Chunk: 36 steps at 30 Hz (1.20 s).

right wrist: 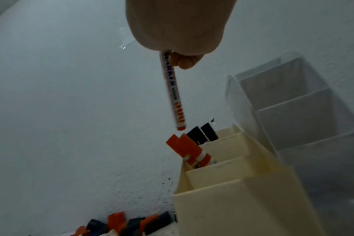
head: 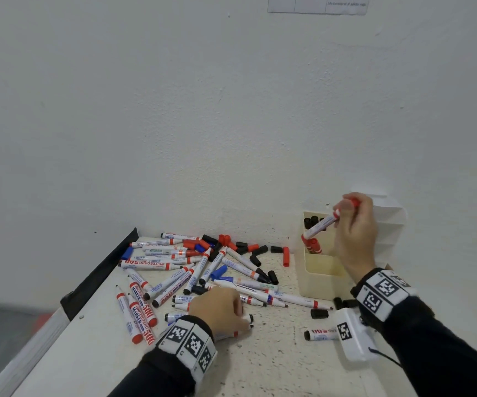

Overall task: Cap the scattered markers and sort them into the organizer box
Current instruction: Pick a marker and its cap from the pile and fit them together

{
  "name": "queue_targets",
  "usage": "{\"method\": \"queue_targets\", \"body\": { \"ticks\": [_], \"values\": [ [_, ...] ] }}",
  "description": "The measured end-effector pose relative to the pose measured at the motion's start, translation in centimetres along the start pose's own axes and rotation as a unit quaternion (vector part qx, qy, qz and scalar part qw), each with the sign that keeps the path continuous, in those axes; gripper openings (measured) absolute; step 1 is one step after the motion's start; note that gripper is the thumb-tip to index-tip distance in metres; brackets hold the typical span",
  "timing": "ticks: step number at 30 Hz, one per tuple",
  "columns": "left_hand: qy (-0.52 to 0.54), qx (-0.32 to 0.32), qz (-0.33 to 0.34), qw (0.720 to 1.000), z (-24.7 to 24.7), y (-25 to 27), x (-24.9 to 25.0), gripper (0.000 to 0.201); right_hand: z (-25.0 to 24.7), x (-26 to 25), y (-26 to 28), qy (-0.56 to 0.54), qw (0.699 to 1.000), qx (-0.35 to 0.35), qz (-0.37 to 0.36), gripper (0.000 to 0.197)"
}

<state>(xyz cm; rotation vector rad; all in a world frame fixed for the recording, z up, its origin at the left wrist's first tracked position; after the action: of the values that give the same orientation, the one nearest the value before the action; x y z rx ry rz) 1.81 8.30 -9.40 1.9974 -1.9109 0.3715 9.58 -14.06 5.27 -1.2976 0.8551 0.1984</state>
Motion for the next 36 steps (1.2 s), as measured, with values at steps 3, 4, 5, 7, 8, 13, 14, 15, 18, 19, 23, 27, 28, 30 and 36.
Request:
{"method": "queue_targets", "body": {
  "ticks": [3,4,5,7,8,13,14,15,18,19,23,27,28,30,36],
  "values": [
    [-0.092,-0.036,0.005,0.995,0.7,0.9,-0.3,0.025,-1.7,0.4,-0.5,0.028,0.998,0.051,-0.031,0.042],
    [-0.097,-0.032,0.004,0.995,0.7,1.0,-0.3,0.027,-1.8,0.7,-0.5,0.048,0.997,0.052,-0.036,0.041],
    [-0.098,-0.025,0.003,0.995,0.6,1.0,-0.4,0.030,-1.8,0.9,-0.4,0.074,0.996,0.044,-0.040,0.034],
    [-0.099,-0.018,0.006,0.995,0.4,0.9,-0.4,0.031,-1.2,1.6,0.2,0.124,0.992,0.003,-0.029,0.021],
    [-0.104,-0.016,0.009,0.994,0.4,0.8,-0.3,0.030,-0.8,2.0,0.6,0.135,0.990,-0.024,-0.018,0.018],
    [-0.128,-0.024,0.023,0.991,0.5,0.9,0.1,0.029,0.0,4.7,2.2,0.157,0.983,-0.097,0.024,0.004],
    [-0.133,-0.024,0.027,0.990,0.6,0.9,0.2,0.029,0.1,4.9,2.2,0.167,0.981,-0.098,0.027,0.004],
    [-0.136,-0.025,0.031,0.990,0.6,0.9,0.4,0.029,0.2,5.0,2.1,0.168,0.980,-0.103,0.032,0.004],
    [-0.145,-0.028,0.043,0.988,1.0,0.7,0.7,0.033,0.9,5.3,2.0,0.199,0.967,-0.146,0.064,0.011],
    [-0.143,-0.025,0.045,0.988,1.0,0.7,0.9,0.034,1.2,5.7,2.1,0.214,0.959,-0.166,0.078,0.015],
    [-0.103,-0.011,0.053,0.993,1.2,0.5,1.4,0.034,1.8,6.5,3.0,0.255,0.926,-0.254,0.113,0.028],
    [-0.014,0.007,0.033,0.999,1.3,0.1,1.2,0.028,1.2,5.4,3.2,0.237,0.942,-0.221,0.092,0.027],
    [0.003,0.013,0.029,1.000,1.3,0.0,1.1,0.027,0.7,5.1,3.0,0.238,0.948,-0.192,0.089,0.017],
    [0.038,0.026,0.018,0.999,1.1,-0.2,1.0,0.024,0.0,4.7,2.7,0.251,0.947,-0.185,0.083,0.009],
    [0.156,0.068,-0.039,0.985,0.9,-0.9,-0.2,0.021,0.4,6.4,10.9,0.367,0.660,-0.628,0.186,0.014]
  ]
}}
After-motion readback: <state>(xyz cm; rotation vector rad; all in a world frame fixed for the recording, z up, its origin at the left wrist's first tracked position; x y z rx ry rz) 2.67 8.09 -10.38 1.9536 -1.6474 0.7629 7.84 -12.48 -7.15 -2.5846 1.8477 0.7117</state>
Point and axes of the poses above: each hand's wrist, its own y-axis away from the middle knuckle, its own z-axis out of the palm, x = y × z, the point moved 8 cm from there along -y, towards the middle knuckle, and after that the axes turned 9 degrees about x, right-handed, at the moved point
